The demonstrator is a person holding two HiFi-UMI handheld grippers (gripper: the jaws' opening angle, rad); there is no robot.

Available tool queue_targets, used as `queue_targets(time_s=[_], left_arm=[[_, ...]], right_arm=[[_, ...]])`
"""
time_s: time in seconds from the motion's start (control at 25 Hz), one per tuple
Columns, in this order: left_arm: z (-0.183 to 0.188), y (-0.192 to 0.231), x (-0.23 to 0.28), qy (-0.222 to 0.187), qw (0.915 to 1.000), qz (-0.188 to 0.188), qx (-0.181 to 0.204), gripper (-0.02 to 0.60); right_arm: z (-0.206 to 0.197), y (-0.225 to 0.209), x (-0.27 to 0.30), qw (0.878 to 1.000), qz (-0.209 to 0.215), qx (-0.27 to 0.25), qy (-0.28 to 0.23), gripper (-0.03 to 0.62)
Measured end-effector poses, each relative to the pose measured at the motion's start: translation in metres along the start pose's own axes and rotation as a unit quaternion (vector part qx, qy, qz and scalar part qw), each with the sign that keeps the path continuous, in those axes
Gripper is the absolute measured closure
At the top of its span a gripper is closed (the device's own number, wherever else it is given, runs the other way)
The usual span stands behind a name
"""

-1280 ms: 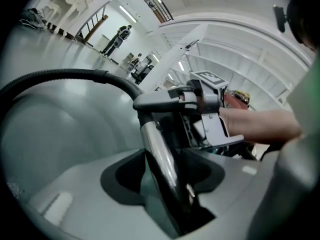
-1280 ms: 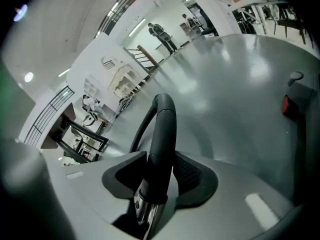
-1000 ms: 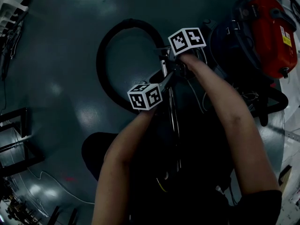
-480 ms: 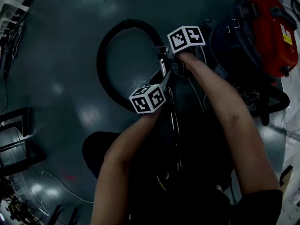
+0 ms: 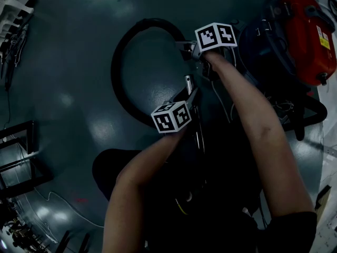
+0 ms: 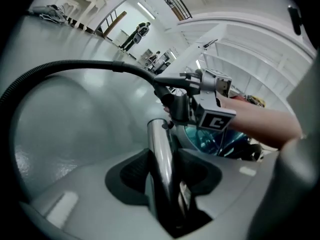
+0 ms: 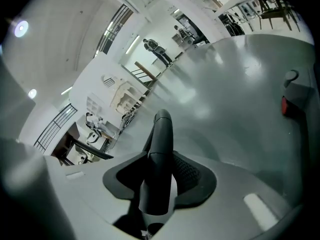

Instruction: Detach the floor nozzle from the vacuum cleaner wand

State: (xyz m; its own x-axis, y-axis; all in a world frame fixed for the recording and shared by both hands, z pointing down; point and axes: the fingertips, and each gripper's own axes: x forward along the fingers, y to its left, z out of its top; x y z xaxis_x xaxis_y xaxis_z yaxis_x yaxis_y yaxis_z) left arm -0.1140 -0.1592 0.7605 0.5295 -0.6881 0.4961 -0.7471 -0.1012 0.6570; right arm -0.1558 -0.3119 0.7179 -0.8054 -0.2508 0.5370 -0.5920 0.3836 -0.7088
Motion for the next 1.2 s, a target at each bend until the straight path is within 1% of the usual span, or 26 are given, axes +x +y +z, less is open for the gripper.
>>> queue_targets(time_s=[0.12,0.32,0.44,0.52,0.6,0.72,0.92,1.04,1.2], left_arm=[[-0.001,0.008,0.000,-0.003,1.0000,0.009,-0.001,0.409],[-0.001,0.017,-0.001,-0.002,0.9997,0.024,0.007,0.408],[0.001,0.036,-0.009,0.001,0.9988,0.048,0.007,0.408],[0.004,0.051,-0.015,0.000,0.9976,0.069,0.004,0.408],[0.005,0.061,-0.017,-0.001,0.9967,0.082,0.001,0.410],[0.010,0.068,-0.016,0.000,0.9962,0.087,-0.001,0.410],[0.028,0.088,-0.015,-0.019,0.9937,0.110,-0.005,0.411],[0.036,0.097,-0.014,-0.024,0.9923,0.121,-0.005,0.413],[0.035,0.103,-0.009,-0.014,0.9908,0.134,-0.004,0.413]], right_arm=[[-0.001,-0.005,-0.004,1.000,-0.004,0.008,-0.005,0.441],[-0.006,-0.005,-0.006,1.000,-0.005,0.005,-0.005,0.441],[-0.015,-0.007,-0.006,1.000,-0.011,0.000,-0.001,0.441],[-0.017,-0.009,-0.005,1.000,-0.012,0.004,-0.001,0.441],[-0.018,-0.011,-0.004,1.000,-0.012,0.009,-0.002,0.441],[-0.024,-0.015,-0.001,1.000,-0.022,-0.001,0.014,0.441],[-0.035,-0.021,0.002,0.999,-0.029,-0.002,0.035,0.439],[-0.043,-0.026,0.001,0.997,-0.038,-0.014,0.059,0.433],[-0.049,-0.032,-0.001,0.996,-0.047,-0.021,0.070,0.427]])
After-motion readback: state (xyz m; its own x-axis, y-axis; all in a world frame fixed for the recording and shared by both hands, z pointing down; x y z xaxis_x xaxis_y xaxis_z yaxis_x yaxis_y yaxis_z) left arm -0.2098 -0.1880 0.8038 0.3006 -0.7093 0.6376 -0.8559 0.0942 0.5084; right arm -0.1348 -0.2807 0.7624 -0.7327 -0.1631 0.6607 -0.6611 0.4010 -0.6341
